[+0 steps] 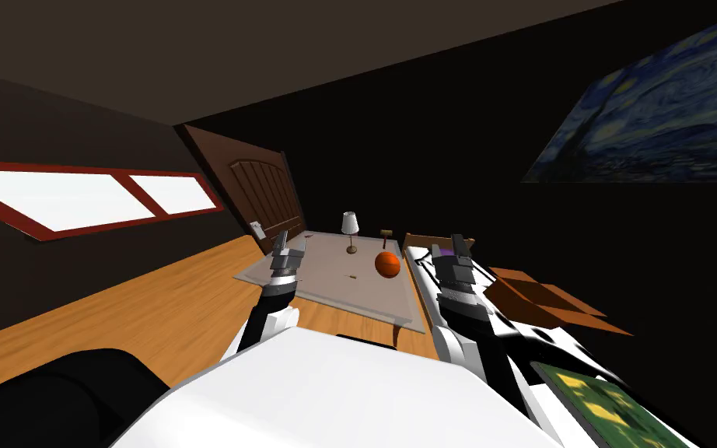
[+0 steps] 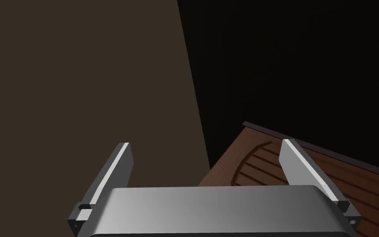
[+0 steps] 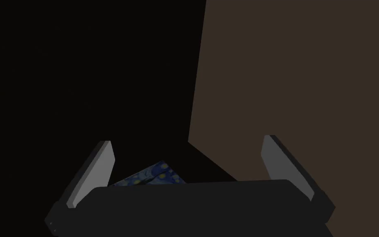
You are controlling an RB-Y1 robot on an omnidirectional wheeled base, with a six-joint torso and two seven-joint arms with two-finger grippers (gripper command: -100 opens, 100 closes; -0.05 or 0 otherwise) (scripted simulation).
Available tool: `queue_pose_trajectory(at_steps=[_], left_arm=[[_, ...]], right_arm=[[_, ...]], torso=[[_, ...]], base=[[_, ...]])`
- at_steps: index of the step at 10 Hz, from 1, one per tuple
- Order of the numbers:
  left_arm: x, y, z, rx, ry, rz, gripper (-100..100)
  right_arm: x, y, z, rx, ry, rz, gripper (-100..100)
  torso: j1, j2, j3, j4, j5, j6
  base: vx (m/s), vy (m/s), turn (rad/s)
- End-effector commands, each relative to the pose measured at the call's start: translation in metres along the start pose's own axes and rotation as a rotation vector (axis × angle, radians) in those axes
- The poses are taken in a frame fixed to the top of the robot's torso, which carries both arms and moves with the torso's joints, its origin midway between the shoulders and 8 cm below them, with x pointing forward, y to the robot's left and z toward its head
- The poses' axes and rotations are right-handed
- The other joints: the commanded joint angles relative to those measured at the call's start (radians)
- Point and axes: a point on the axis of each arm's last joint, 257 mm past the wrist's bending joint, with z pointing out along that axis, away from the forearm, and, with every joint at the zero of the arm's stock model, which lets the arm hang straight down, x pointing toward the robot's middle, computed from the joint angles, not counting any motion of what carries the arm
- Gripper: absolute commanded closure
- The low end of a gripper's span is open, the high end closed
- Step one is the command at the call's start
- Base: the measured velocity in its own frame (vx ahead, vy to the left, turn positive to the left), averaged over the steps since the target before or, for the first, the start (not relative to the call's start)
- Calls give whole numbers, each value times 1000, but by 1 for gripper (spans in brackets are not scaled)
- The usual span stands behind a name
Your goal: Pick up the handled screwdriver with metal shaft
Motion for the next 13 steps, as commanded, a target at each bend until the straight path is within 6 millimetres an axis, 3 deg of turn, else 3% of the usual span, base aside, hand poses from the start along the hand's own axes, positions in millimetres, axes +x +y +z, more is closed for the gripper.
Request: queue_pose_trajectory(at_steps=[1, 2, 3, 4, 8, 9, 13], left_arm=[[-2, 9, -1, -24, 11, -14, -100], [-4, 16, -2, -42, 15, -23, -100], [-10, 37, -6, -93, 17, -50, -100], [-10, 37, -6, -93, 17, -50, -100], [-33, 96, -20, -244, -6, -121, -100], [-34, 101, -23, -255, -9, -120, -100], [-62, 159, -45, -412, -59, -180, -100]], right_arm=[[0, 0, 0, 0, 0, 0, 0], [0, 0, 0, 0, 0, 0, 0], [0, 0, 0, 0, 0, 0, 0], [0, 0, 0, 0, 0, 0, 0], [0, 0, 0, 0, 0, 0, 0], [0, 0, 0, 0, 0, 0, 0], [0, 0, 0, 0, 0, 0, 0]], torso=[[0, 0, 0, 0, 0, 0], [1, 3, 1, 0, 0, 1], [3, 5, 3, 1, 1, 0], [3, 7, 4, 1, 1, 1], [4, 3, 2, 1, 1, 0], [4, 4, 2, 1, 1, 1], [4, 2, 1, 1, 1, -1]], base=[[-55, 17, -266], [-97, 45, -277], [-116, 33, -360], [-83, 26, -197], [-49, 32, -358], [-46, 33, -114], [-41, 26, -253]])
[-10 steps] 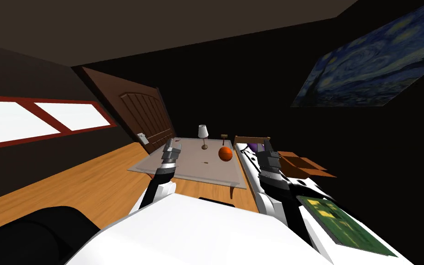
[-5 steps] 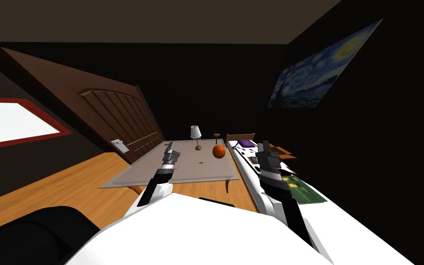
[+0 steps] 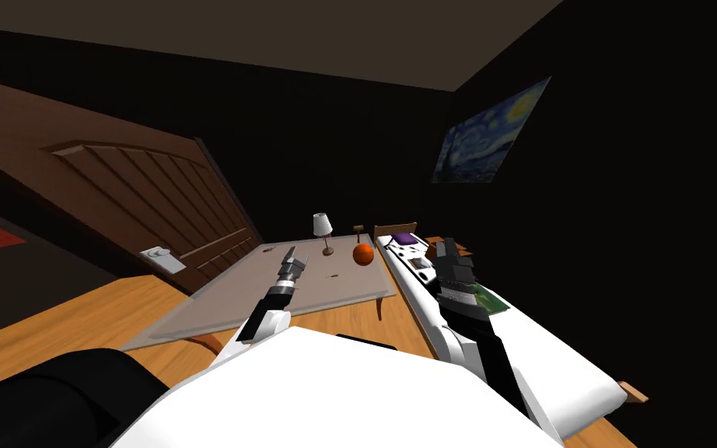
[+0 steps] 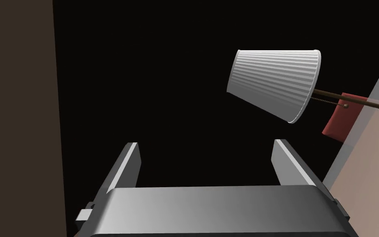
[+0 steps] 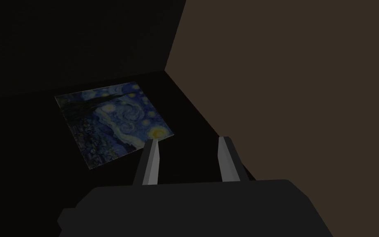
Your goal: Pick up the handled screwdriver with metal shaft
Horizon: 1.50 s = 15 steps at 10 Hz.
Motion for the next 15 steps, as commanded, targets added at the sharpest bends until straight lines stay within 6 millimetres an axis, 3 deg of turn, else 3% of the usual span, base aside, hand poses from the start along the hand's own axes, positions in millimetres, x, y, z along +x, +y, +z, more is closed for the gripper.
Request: queue_pose_trajectory(at_steps=[1, 6, 10, 15], left_arm=[[-8, 19, 0, -42, -18, -12, -100], [-60, 86, -11, -230, -108, -80, -100], [-97, 127, -24, -353, -179, -125, -100], [-129, 163, -47, -453, -250, -146, -100]], right_arm=[[0, 0, 0, 0, 0, 0, 0], [0, 0, 0, 0, 0, 0, 0], [0, 0, 0, 0, 0, 0, 0], [0, 0, 0, 0, 0, 0, 0]], torso=[[0, 0, 0, 0, 0, 0], [0, -1, 0, 0, 0, -1], [0, -1, 0, 0, 0, -1], [0, -2, -1, 0, 0, -1]], base=[[-28, 20, -156], [-31, 22, -240], [-33, 25, -221], [-19, 18, -120]])
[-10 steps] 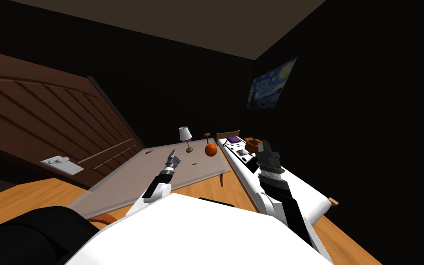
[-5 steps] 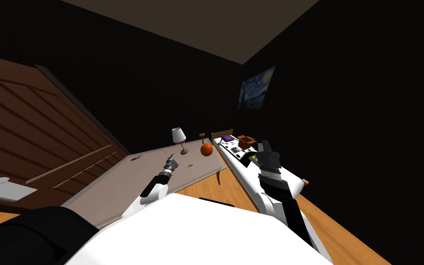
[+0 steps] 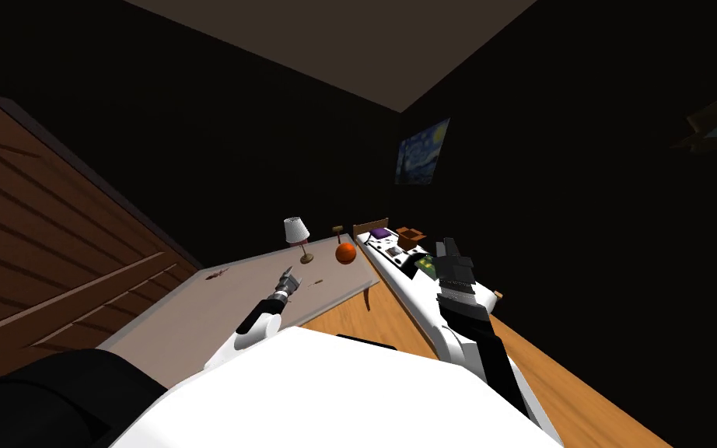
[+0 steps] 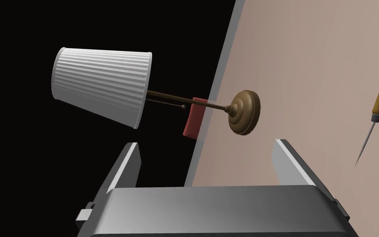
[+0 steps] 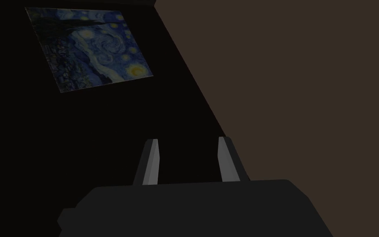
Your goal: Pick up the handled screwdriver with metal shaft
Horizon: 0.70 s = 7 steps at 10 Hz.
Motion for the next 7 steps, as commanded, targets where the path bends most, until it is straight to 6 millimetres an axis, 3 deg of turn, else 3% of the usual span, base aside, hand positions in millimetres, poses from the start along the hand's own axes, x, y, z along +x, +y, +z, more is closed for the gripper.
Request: queue_pose_trajectory(at_steps=[1, 7], left_arm=[[-24, 16, 1, -62, -43, -28, -100], [-86, 61, -6, -206, -165, -86, -100]], right_arm=[[0, 0, 0, 0, 0, 0, 0], [0, 0, 0, 0, 0, 0, 0]], torso=[[0, 0, 0, 0, 0, 0], [0, 0, 0, 0, 0, 1]], base=[[-19, 8, -276], [-21, 26, -195]])
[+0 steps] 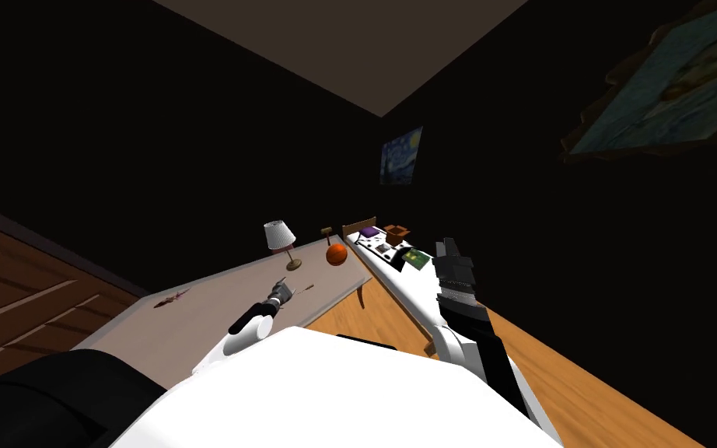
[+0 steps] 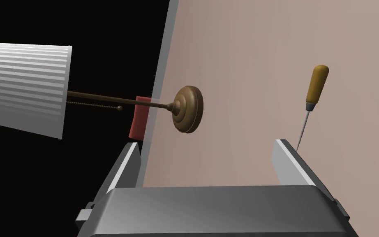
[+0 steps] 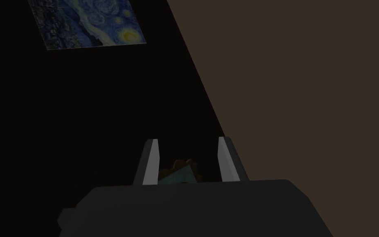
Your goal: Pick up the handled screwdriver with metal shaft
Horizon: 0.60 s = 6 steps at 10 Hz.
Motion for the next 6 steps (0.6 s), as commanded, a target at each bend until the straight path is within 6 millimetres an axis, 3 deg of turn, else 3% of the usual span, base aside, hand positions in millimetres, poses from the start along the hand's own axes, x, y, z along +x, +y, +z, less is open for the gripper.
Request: queue_pose_trajectory(at_steps=[1, 6], left_arm=[[-11, 12, 0, -20, -21, -3, -100], [-68, 43, -1, -143, -133, -72, -100]], right_arm=[[0, 0, 0, 0, 0, 0, 0], [0, 0, 0, 0, 0, 0, 0]], torso=[[0, 0, 0, 0, 0, 0], [0, -1, 0, 0, 0, 1]], base=[[-8, 16, 28], [-13, 26, -202]])
